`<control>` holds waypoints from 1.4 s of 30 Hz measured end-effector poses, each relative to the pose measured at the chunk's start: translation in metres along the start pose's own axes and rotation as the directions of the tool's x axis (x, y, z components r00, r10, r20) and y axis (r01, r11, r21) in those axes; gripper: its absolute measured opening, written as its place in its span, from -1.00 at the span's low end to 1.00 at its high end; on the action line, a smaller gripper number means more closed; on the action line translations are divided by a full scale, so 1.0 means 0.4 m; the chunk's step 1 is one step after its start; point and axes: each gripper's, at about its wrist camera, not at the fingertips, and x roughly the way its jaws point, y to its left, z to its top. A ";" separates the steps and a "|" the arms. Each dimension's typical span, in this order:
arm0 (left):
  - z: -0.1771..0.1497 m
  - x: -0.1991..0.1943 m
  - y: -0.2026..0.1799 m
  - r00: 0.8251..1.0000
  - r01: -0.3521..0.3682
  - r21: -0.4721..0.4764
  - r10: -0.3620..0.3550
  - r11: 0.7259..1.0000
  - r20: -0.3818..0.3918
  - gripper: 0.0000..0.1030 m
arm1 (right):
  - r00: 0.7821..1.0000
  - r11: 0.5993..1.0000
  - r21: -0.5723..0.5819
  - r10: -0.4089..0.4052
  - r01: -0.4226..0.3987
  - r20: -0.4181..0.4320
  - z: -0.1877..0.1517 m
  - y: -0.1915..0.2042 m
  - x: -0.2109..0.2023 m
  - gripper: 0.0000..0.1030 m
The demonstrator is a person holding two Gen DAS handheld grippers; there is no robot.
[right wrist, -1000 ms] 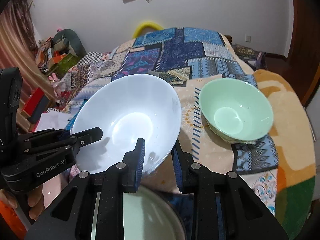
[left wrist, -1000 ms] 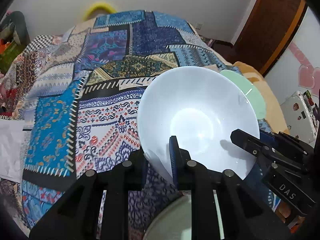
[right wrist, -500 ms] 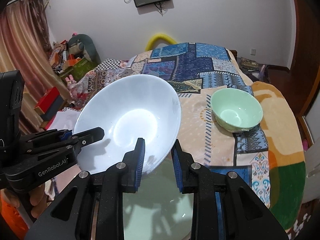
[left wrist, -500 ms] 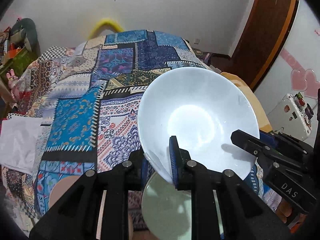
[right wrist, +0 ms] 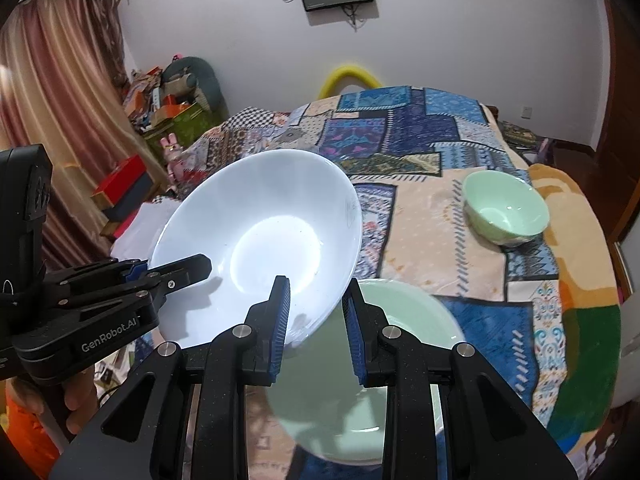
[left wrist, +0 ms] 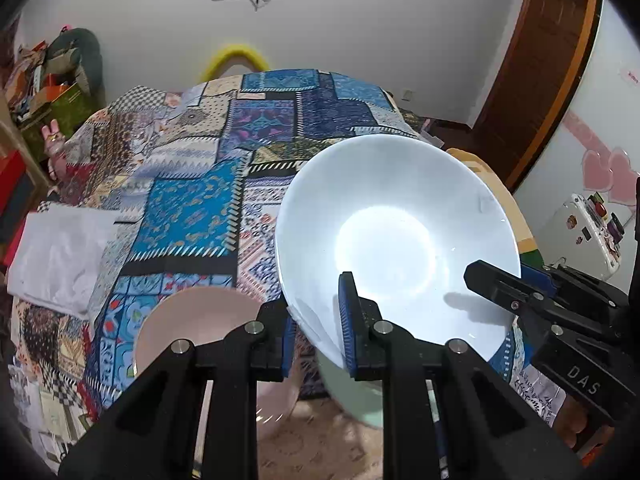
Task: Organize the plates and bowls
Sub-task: 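Lift the white spotted bowl with both tools toward the pink bowl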
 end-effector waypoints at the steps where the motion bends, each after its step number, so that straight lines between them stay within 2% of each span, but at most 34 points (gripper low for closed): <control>1: -0.009 -0.007 0.011 1.000 -0.004 -0.006 0.004 1.000 0.001 -0.63 | 1.000 1.000 -0.003 0.003 -0.003 -0.001 -0.007 0.011 0.000 -0.53; 13: -0.095 -0.039 0.150 0.998 -0.057 -0.090 0.055 0.994 -0.023 -0.63 | 0.995 0.997 -0.038 0.067 -0.070 -0.078 -0.040 0.135 0.093 -0.52; 24: -0.168 0.015 0.278 0.991 -0.099 -0.151 0.085 0.984 -0.100 -0.63 | 0.980 0.993 -0.055 0.088 -0.100 -0.180 -0.079 0.195 0.183 -0.52; 32: -0.202 0.061 0.320 0.985 -0.109 -0.165 0.085 0.980 -0.148 -0.63 | 0.966 0.994 -0.056 0.082 -0.099 -0.245 -0.105 0.201 0.232 -0.52; 42: -0.222 0.103 0.328 0.980 -0.116 -0.153 0.088 0.981 -0.179 -0.63 | 0.959 0.993 -0.049 0.090 -0.107 -0.270 -0.115 0.195 0.251 -0.52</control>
